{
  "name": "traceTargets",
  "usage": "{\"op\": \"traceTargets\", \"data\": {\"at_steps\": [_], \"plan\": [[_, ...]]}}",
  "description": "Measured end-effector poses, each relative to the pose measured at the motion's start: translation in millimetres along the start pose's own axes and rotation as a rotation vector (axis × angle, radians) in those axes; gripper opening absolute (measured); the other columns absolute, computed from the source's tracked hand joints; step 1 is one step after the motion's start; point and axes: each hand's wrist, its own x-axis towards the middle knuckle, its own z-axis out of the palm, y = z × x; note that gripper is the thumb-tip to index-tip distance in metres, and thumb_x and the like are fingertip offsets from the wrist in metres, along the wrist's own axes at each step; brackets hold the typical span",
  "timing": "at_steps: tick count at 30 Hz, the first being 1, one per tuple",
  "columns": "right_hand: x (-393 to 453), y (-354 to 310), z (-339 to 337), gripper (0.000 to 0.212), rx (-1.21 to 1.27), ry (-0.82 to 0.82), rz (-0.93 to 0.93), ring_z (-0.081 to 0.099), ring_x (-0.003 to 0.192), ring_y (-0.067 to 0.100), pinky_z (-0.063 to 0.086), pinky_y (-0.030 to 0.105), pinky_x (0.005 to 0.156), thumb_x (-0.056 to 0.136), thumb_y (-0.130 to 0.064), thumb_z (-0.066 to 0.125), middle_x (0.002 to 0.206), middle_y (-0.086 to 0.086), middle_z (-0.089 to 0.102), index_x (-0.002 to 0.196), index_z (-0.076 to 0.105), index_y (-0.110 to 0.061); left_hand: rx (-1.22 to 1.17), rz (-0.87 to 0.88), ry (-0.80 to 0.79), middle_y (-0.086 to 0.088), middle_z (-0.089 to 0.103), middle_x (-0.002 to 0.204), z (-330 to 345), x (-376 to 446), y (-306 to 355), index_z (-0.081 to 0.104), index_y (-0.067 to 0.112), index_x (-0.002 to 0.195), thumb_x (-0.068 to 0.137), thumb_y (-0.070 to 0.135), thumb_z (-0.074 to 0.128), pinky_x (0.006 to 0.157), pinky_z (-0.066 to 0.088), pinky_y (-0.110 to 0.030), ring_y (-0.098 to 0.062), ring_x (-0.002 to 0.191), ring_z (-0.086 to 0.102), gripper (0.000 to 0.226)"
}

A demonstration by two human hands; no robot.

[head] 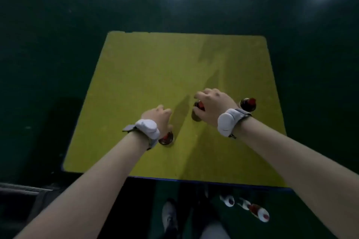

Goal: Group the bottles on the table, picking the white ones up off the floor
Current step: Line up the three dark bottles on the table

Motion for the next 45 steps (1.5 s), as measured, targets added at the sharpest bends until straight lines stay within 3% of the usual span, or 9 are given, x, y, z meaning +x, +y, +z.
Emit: {"op": "traceTargets", "data": {"at_steps": [4,9,15,23,30,35,41,45], "plan": [[11,24,32,0.035,-0.036,-0.094,0.020,0.059,0.099,0.029,0.055,0.043,0.081,0.099,-0.042,0.051,0.110,0.007,0.064,0.121,0.061,-0.016,0.016,-0.083,-0.256,-0.011,0.054,0.125,52,23,9,0.054,0.016,0.120,0.100,0.038,0.056,0.072,0.054,-0.041,-0.033,0.097,0.064,0.030],[27,51,59,0.037,-0.051,-0.214,0.028,0.059,0.100,0.028,0.056,0.042,0.080,0.099,-0.044,0.051,0.112,0.007,0.063,0.124,0.059,-0.017,0.055,-0.166,-0.303,-0.014,0.052,0.133,92,36,15,0.051,0.011,0.133,0.104,0.012,0.046,0.075,0.050,-0.040,-0.034,0.106,0.067,0.029],[44,70,78,0.038,-0.068,-0.262,0.038,0.059,0.100,0.028,0.054,0.039,0.078,0.099,-0.045,0.051,0.113,0.007,0.064,0.125,0.058,-0.018,0.031,-0.169,-0.158,-0.013,0.058,0.117,99,48,9,0.055,0.008,0.117,0.100,-0.001,0.046,0.061,0.050,-0.037,-0.031,0.086,0.071,0.022],[78,90,93,0.031,-0.036,-0.213,0.116,0.060,0.095,0.029,0.042,0.035,0.066,0.098,-0.043,0.055,0.108,0.008,0.061,0.116,0.055,-0.018,0.009,-0.155,-0.067,-0.013,0.056,0.117,62,100,20,0.057,0.010,0.119,0.100,0.002,0.047,0.062,0.043,-0.038,-0.036,0.092,0.070,0.022],[77,143,99,0.020,-0.249,-0.158,0.295,0.055,0.101,0.031,0.041,0.041,0.083,0.090,-0.033,0.059,0.106,0.008,0.060,0.106,0.059,-0.020,0.030,-0.105,-0.056,-0.018,0.057,0.121,39,156,47,0.057,0.005,0.123,0.102,0.002,0.044,0.067,0.045,-0.040,-0.038,0.099,0.068,0.025],[69,183,102,0.025,-0.338,-0.224,0.429,0.057,0.107,0.036,0.047,0.046,0.090,0.093,-0.034,0.057,0.115,0.013,0.059,0.114,0.059,-0.019,0.023,-0.090,-0.013,-0.018,0.056,0.117,47,169,58,0.058,0.005,0.120,0.100,-0.001,0.046,0.063,0.045,-0.039,-0.038,0.091,0.070,0.024],[60,215,106,0.036,-0.232,-0.368,0.546,0.058,0.113,0.039,0.050,0.045,0.092,0.095,-0.027,0.058,0.127,0.018,0.055,0.128,0.055,-0.012,-0.004,-0.126,-0.020,-0.018,0.053,0.117,48,179,60,0.055,0.007,0.119,0.099,0.001,0.049,0.060,0.043,-0.039,-0.040,0.085,0.067,0.022],[60,226,107,0.032,-0.145,-0.366,0.544,0.060,0.108,0.036,0.052,0.042,0.087,0.098,-0.023,0.056,0.124,0.018,0.056,0.127,0.054,-0.009,0.010,-0.125,-0.023,-0.016,0.053,0.118,48,180,61,0.052,0.010,0.118,0.101,0.010,0.053,0.059,0.044,-0.039,-0.037,0.087,0.066,0.017]]}}
